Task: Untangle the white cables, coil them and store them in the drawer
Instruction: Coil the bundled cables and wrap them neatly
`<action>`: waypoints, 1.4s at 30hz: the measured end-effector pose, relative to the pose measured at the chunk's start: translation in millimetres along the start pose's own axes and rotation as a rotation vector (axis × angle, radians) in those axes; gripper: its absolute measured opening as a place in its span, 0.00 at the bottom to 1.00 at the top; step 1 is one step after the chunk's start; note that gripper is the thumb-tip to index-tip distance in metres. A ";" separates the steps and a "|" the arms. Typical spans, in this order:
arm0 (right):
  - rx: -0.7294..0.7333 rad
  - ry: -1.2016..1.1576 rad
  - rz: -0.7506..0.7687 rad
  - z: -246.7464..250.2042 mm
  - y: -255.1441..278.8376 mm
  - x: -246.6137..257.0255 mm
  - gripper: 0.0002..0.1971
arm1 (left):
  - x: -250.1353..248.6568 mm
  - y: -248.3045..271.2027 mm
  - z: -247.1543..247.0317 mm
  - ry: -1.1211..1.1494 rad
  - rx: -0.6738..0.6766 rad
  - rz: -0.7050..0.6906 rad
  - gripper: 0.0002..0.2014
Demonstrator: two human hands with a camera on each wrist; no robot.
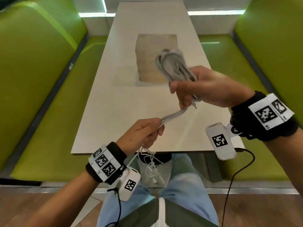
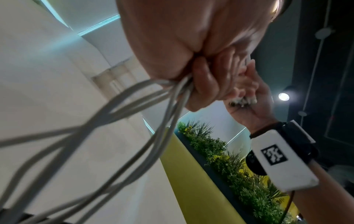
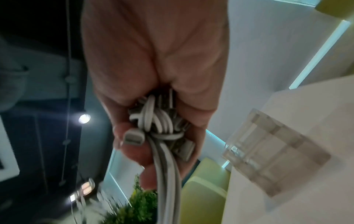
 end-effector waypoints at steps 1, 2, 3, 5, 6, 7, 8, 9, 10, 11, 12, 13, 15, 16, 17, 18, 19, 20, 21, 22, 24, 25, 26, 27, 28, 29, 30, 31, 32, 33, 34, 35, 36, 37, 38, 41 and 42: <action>0.010 0.147 -0.034 -0.5 1.1 -1.2 0.13 | -2.5 1.1 2.3 -0.011 0.021 0.023 0.18; 0.040 0.258 -0.076 -1.0 2.2 -2.2 0.15 | -6.2 2.1 3.9 -0.007 0.035 0.056 0.19; 0.085 0.330 -0.120 -1.2 3.1 -2.2 0.16 | -9.7 2.7 6.2 0.022 0.048 0.097 0.22; 0.185 0.414 -0.213 -2.8 3.6 -0.4 0.19 | -17.0 3.3 9.9 0.166 0.079 0.202 0.31; 0.232 0.464 -0.258 -4.5 3.1 0.9 0.22 | -19.8 2.9 11.4 0.219 0.107 0.245 0.39; 0.282 0.522 -0.295 -7.0 1.9 1.7 0.23 | -21.8 2.7 12.5 0.227 0.136 0.271 0.48; 0.332 0.578 -0.320 -10.4 -0.1 2.2 0.21 | -24.2 2.0 12.3 0.201 0.168 0.285 0.56; 0.386 0.623 -0.335 -15.5 -2.2 2.6 0.17 | -26.2 1.2 11.6 0.169 0.197 0.294 0.60; 0.442 0.660 -0.343 -21.5 -3.8 3.3 0.12 | -27.8 -0.3 10.9 0.142 0.218 0.302 0.62; 0.495 0.700 -0.347 -27.5 -6.0 2.8 0.09 | -29.6 -2.0 10.4 0.119 0.229 0.314 0.63; 0.531 0.749 -0.343 -33.4 -8.0 1.9 0.09 | -31.5 -3.5 10.3 0.094 0.236 0.330 0.63; 0.554 0.814 -0.336 -39.1 -10.4 0.0 0.09 | -32.1 -4.4 11.0 0.072 0.245 0.349 0.62; 0.554 0.950 -0.309 -47.2 -14.2 -3.1 0.08 | -32.4 -3.6 13.1 0.080 0.279 0.389 0.60; 0.554 1.003 -0.293 -50.8 -15.0 -4.2 0.08 | -31.3 -1.6 14.8 0.130 0.302 0.413 0.60; 0.558 1.056 -0.277 -54.2 -16.1 -6.6 0.10 | -29.8 1.0 16.6 0.192 0.329 0.442 0.60; 0.559 1.106 -0.256 -57.8 -16.1 -7.9 0.11 | -28.4 4.0 17.5 0.243 0.354 0.472 0.61; 0.557 1.149 -0.245 -60.4 -16.9 -10.3 0.09 | -27.6 6.6 17.4 0.263 0.371 0.494 0.61; 0.550 1.182 -0.234 -62.7 -17.3 -10.4 0.06 | -27.4 8.2 15.9 0.244 0.373 0.504 0.59; 0.544 1.201 -0.235 -63.6 -19.4 -12.5 0.05 | -28.6 9.1 12.0 0.175 0.367 0.498 0.55; 0.544 1.214 -0.236 -64.6 -21.0 -11.2 0.07 | -30.0 8.8 8.1 0.058 0.350 0.472 0.46; 0.536 1.189 -0.255 -63.0 -24.2 -9.4 0.05 | -34.4 7.2 2.7 -0.190 0.304 0.399 0.24; 0.510 1.145 -0.259 -60.8 -24.6 -8.6 0.04 | -36.3 6.6 2.5 -0.253 0.288 0.377 0.20; 0.472 1.085 -0.264 -58.4 -24.7 -8.2 0.07 | -37.7 6.4 3.8 -0.279 0.277 0.363 0.19; 0.428 1.024 -0.270 -55.6 -24.4 -9.9 0.10 | -38.5 6.4 5.7 -0.292 0.272 0.353 0.18; 0.381 0.962 -0.270 -53.3 -23.4 -10.9 0.15 | -39.6 6.4 6.9 -0.301 0.266 0.344 0.18; 0.334 0.906 -0.265 -52.0 -22.9 -13.3 0.20 | -40.0 7.0 7.2 -0.308 0.259 0.332 0.17; 0.302 0.875 -0.252 -51.6 -22.5 -14.0 0.22 | -39.2 7.3 6.9 -0.314 0.250 0.314 0.17; 0.301 0.874 -0.238 -51.5 -22.7 -15.1 0.23 | -38.4 6.7 6.1 -0.327 0.240 0.286 0.17; 0.330 0.884 -0.234 -52.3 -23.2 -16.8 0.21 | -37.7 6.1 5.0 -0.346 0.235 0.258 0.17; 0.360 0.887 -0.238 -52.7 -24.1 -19.2 0.19 | -36.3 5.1 4.3 -0.365 0.236 0.235 0.17; 0.379 0.877 -0.252 -52.9 -24.7 -21.1 0.17 | -35.2 4.5 4.1 -0.374 0.238 0.220 0.17; 0.388 0.849 -0.268 -52.5 -24.8 -23.0 0.15 | -34.5 4.0 4.3 -0.374 0.240 0.210 0.18; 0.394 0.804 -0.279 -52.5 -24.4 -25.2 0.13 | -33.7 4.0 4.6 -0.370 0.241 0.201 0.19; 0.405 0.751 -0.286 -52.6 -23.7 -28.7 0.11 | -32.9 4.2 5.1 -0.369 0.240 0.194 0.18; 0.416 0.701 -0.292 -53.4 -22.1 -32.0 0.09 | -31.7 4.7 5.1 -0.369 0.237 0.189 0.16; 0.439 0.636 -0.307 -57.4 -18.8 -39.9 0.11 | -26.9 8.8 4.4 -0.350 0.248 0.177 0.14; 0.445 0.631 -0.304 -58.4 -18.2 -41.6 0.12 | -25.3 9.2 4.3 -0.341 0.262 0.180 0.16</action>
Point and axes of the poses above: each hand's wrist, its own y-axis away from the middle knuckle, its own z-axis out of the back of the hand, x = y × z, the point moved 1 cm from there along -y, towards the middle knuckle, and after that the axes turned 13 degrees about -z, right-handed, at the moved point
